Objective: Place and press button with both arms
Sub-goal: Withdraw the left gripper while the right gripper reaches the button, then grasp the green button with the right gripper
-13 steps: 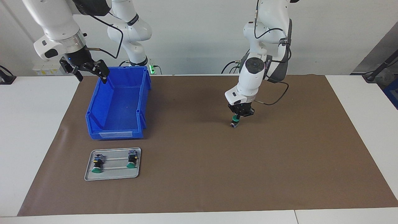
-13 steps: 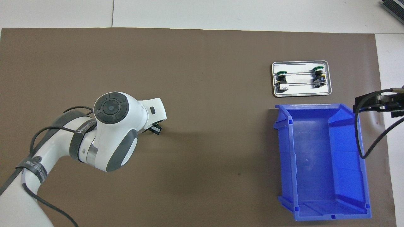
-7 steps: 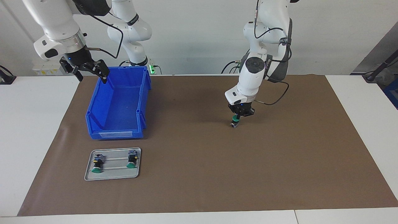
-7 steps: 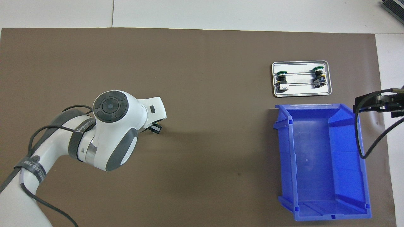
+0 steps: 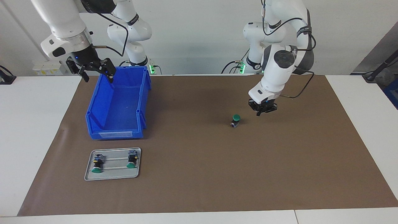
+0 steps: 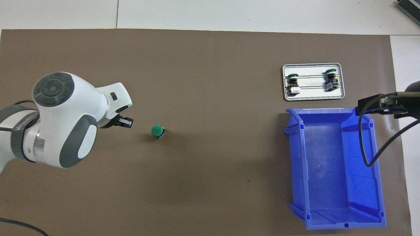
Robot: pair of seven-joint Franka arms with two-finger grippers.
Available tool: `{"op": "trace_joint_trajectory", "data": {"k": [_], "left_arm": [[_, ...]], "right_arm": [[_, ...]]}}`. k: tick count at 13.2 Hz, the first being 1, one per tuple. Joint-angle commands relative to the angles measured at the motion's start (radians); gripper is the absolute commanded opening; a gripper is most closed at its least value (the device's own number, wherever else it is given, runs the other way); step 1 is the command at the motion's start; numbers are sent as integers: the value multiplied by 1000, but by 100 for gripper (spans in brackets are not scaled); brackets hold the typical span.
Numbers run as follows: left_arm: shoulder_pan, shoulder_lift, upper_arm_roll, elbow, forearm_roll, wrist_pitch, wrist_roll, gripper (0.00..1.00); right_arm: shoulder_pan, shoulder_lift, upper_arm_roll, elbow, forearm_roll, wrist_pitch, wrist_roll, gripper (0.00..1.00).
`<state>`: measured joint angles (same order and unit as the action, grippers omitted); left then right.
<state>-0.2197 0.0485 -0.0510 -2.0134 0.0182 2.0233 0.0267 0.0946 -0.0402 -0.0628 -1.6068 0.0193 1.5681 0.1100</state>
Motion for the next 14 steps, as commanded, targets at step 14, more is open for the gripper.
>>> {"op": "trace_joint_trajectory", "data": {"k": [14], "left_arm": [[161, -31, -3, 507, 0, -512, 10, 100]], "right_arm": [[678, 543, 14, 206, -24, 621, 774, 100]]}}
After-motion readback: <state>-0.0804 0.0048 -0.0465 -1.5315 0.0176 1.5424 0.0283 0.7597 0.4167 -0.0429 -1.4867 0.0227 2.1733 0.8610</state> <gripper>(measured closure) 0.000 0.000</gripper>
